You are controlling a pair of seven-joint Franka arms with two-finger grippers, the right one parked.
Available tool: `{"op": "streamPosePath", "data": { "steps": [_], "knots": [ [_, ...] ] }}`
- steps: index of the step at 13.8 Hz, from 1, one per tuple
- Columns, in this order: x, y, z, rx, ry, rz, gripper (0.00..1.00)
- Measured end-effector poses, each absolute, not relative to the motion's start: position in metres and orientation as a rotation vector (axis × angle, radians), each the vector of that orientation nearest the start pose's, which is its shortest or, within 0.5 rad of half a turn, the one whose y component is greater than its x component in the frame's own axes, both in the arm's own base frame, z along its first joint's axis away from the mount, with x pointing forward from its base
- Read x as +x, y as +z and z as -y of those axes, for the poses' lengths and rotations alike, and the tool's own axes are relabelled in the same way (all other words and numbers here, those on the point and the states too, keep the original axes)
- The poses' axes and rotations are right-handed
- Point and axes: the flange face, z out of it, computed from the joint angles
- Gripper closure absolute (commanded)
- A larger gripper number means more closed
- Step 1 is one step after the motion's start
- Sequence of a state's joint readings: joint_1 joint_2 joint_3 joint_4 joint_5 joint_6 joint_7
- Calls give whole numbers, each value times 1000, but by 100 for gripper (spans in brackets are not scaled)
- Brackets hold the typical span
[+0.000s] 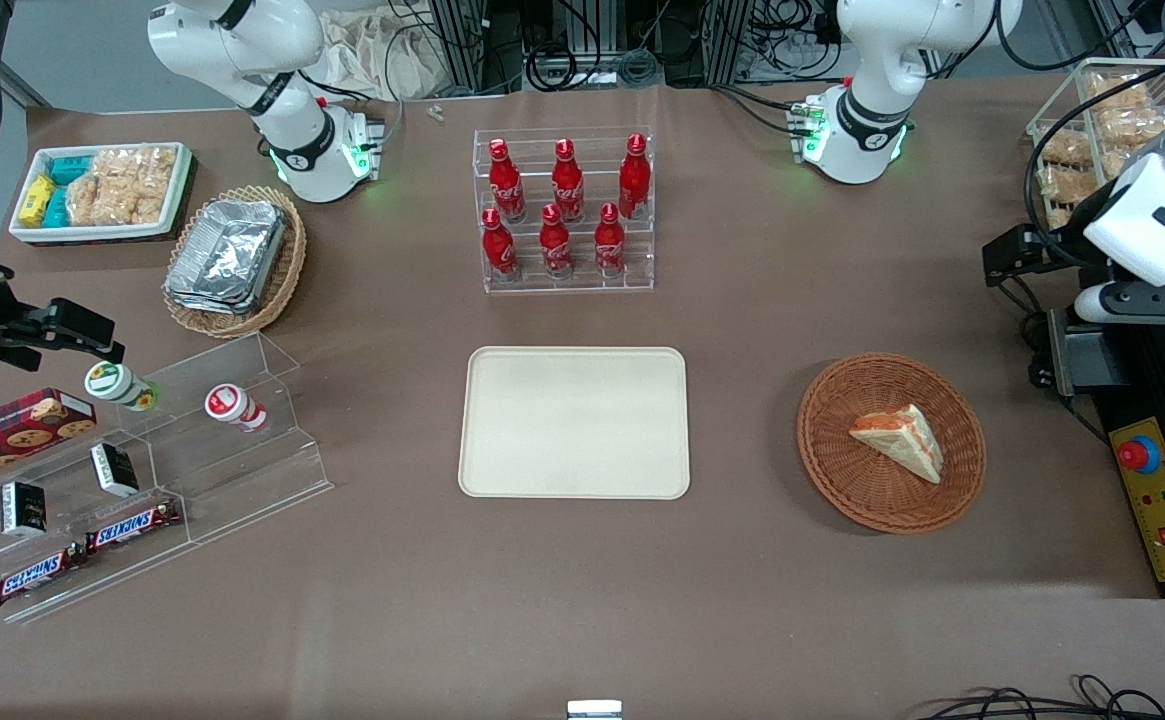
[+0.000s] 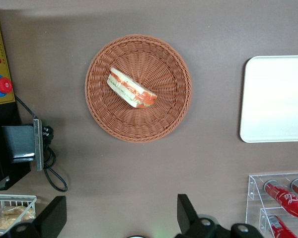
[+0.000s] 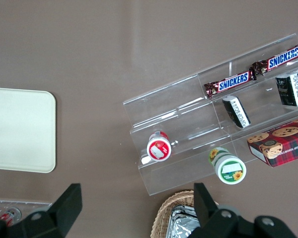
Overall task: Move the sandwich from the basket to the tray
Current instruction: 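Move the left gripper down over the sandwich in the wicker basket, then close the left gripper on the triangular sandwich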
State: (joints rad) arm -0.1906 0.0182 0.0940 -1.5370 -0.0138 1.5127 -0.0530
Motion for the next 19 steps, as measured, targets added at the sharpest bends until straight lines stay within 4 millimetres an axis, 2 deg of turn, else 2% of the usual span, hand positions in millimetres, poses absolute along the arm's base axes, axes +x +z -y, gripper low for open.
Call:
{"op": "streamPosePath", "data": {
  "steps": [4,5,7,9,12,14,15,17,19],
  "knots": [
    [552,627,49,-3136,72,39,0],
    [554,623,49,-3130,81,144,0],
    [564,605,51,-3080,113,483,0],
    [586,565,55,-2987,148,798,0],
    [616,474,57,-2881,126,1081,0],
    [617,411,49,-2834,76,1226,0],
    [614,383,37,-2817,55,1289,0],
    [604,339,10,-2795,44,1373,0],
    [599,306,1,-2792,28,1424,0]
  ]
}}
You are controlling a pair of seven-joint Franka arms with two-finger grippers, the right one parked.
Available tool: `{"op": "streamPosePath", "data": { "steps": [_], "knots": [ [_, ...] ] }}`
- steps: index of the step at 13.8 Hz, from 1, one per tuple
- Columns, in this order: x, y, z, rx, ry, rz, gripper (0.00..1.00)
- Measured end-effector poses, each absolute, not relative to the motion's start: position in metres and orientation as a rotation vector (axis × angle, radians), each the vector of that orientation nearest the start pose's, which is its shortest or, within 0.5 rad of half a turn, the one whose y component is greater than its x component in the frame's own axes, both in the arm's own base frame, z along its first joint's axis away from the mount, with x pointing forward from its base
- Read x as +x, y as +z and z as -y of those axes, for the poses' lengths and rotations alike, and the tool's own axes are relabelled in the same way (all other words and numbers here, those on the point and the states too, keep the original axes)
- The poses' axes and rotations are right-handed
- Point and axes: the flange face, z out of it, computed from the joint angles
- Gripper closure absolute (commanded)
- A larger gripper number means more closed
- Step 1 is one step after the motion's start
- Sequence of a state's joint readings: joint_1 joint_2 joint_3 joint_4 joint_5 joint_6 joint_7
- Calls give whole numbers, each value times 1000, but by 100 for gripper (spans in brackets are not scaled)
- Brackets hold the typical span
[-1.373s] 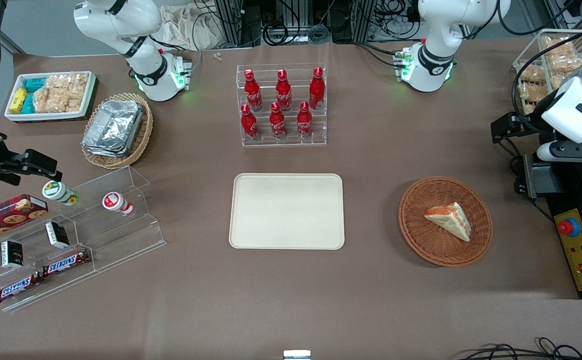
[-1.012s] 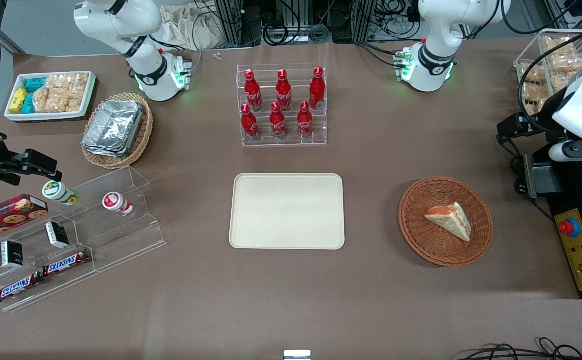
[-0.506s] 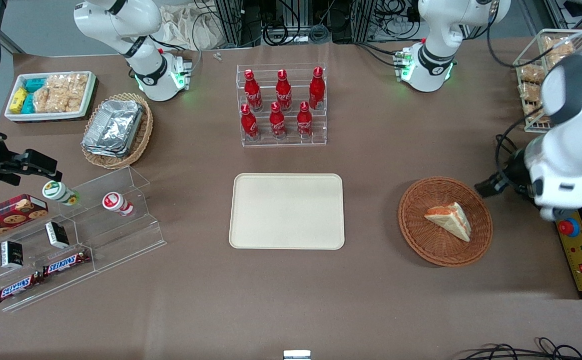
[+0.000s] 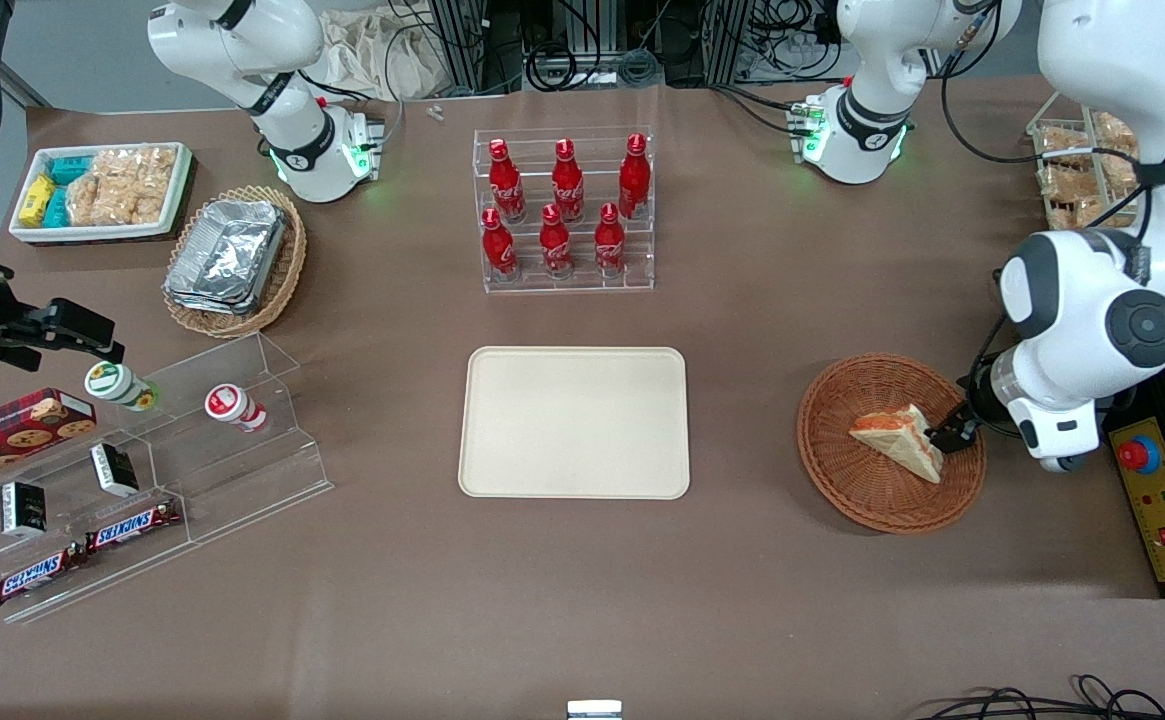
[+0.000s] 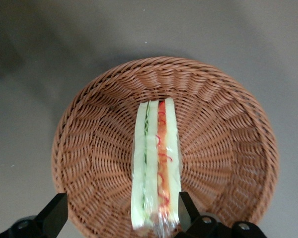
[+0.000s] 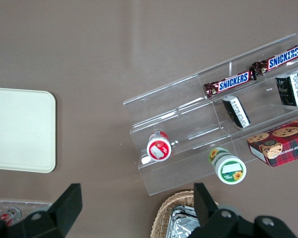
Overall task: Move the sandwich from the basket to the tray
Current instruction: 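Close the left gripper on the triangular sandwich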
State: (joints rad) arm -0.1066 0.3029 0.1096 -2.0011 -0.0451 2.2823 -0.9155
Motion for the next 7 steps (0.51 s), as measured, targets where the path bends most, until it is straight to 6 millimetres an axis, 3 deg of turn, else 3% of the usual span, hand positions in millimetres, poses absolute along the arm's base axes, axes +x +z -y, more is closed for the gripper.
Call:
{"op": "streamPosePath", "data": {
  "steps": [3,5,7],
  "knots": [
    [604,269,9,-2808,16,1518,0],
    [605,257,15,-2811,25,1536,2],
    [604,249,16,-2807,34,1534,94]
  ]
}}
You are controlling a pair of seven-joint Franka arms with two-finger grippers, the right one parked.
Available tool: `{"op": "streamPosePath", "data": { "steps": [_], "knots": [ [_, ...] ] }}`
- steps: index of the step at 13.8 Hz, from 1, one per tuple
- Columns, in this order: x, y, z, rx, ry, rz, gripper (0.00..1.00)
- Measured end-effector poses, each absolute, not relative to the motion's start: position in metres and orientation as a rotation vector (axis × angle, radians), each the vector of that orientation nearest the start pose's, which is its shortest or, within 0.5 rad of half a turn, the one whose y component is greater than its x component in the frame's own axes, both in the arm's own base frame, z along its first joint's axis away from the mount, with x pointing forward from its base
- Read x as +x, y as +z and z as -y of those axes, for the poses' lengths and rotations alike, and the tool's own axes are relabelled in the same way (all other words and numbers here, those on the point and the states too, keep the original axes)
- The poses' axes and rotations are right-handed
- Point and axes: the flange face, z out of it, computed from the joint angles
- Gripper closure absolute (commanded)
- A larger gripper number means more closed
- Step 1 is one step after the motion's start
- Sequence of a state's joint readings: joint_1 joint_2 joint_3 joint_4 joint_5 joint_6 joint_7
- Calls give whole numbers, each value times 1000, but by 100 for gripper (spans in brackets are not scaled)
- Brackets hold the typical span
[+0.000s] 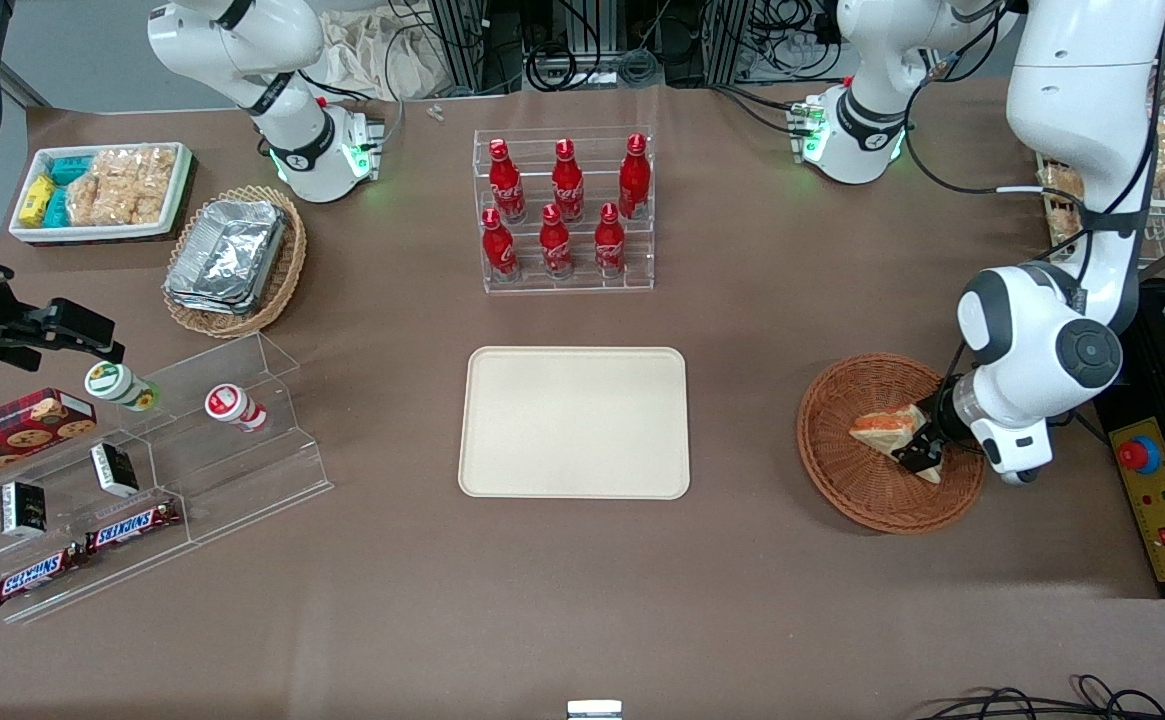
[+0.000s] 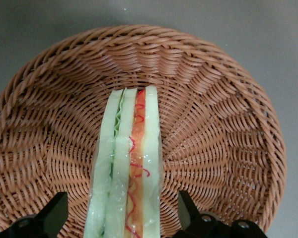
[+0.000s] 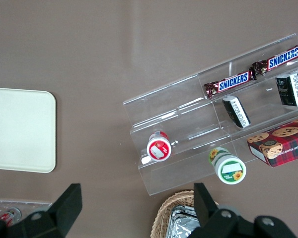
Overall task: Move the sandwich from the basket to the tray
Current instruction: 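Close the left gripper on the triangular sandwich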
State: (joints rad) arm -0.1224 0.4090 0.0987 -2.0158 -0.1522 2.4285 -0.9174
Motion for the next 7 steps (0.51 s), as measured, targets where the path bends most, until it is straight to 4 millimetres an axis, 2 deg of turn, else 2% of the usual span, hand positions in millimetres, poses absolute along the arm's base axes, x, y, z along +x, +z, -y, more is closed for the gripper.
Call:
{"op": "streamPosePath", "data": {
  "steps": [1,4,6,7],
  "knots": [
    [604,243,18,-2806,36,1530,100],
    [604,236,28,-2818,38,1503,100],
    [609,253,32,-2851,20,1464,100],
    [609,270,34,-2881,44,1405,100]
  ]
}}
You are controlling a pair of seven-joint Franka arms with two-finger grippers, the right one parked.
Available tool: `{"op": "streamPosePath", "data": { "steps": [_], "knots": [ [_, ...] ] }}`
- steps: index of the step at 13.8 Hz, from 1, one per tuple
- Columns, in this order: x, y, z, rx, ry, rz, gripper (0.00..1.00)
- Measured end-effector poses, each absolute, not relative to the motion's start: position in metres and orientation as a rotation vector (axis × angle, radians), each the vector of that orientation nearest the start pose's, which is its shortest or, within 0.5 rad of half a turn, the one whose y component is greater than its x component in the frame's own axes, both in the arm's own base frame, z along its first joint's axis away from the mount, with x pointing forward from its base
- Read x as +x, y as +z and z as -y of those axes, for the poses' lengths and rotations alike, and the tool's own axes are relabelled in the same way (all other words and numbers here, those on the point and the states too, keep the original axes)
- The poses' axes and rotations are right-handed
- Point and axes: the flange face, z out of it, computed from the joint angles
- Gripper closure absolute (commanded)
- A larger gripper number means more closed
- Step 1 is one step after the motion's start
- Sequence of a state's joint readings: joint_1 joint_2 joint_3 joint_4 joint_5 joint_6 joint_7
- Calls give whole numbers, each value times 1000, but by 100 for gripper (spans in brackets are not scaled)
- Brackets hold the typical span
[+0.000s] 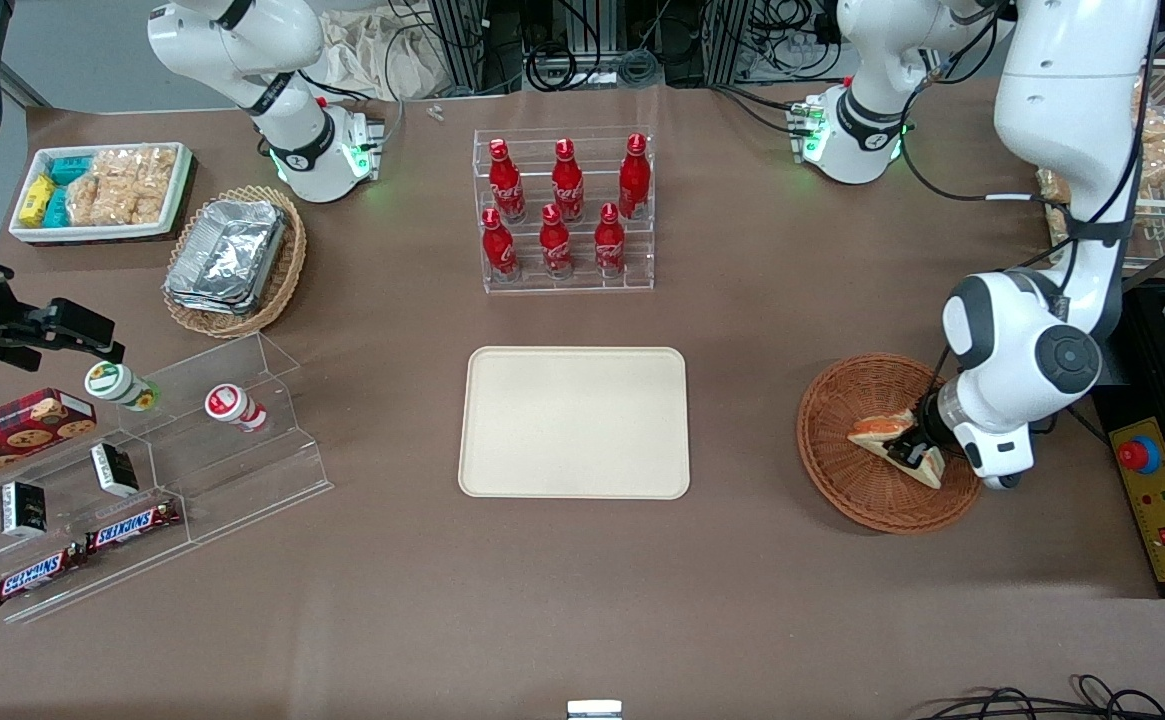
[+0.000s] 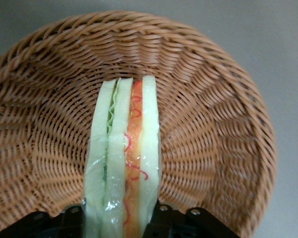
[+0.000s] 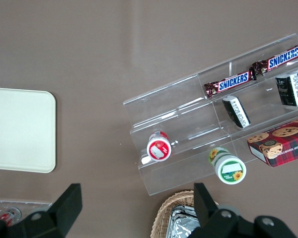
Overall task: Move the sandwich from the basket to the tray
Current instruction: 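Close the left gripper on the triangular sandwich, then lift the sandwich and carry it over the cream tray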
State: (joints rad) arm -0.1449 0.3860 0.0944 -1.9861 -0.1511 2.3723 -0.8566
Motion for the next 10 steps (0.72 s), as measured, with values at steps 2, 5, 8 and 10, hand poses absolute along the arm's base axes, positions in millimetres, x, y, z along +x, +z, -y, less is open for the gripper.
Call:
{"op": "streamPosePath", "data": {
  "steps": [2,5,8,10],
  "knots": [
    [605,324,42,-2948,141,1249,100],
    [592,400,101,-3109,208,867,100],
    [565,407,221,-3235,204,467,100],
    [540,390,300,-3281,176,241,100]
  ]
}}
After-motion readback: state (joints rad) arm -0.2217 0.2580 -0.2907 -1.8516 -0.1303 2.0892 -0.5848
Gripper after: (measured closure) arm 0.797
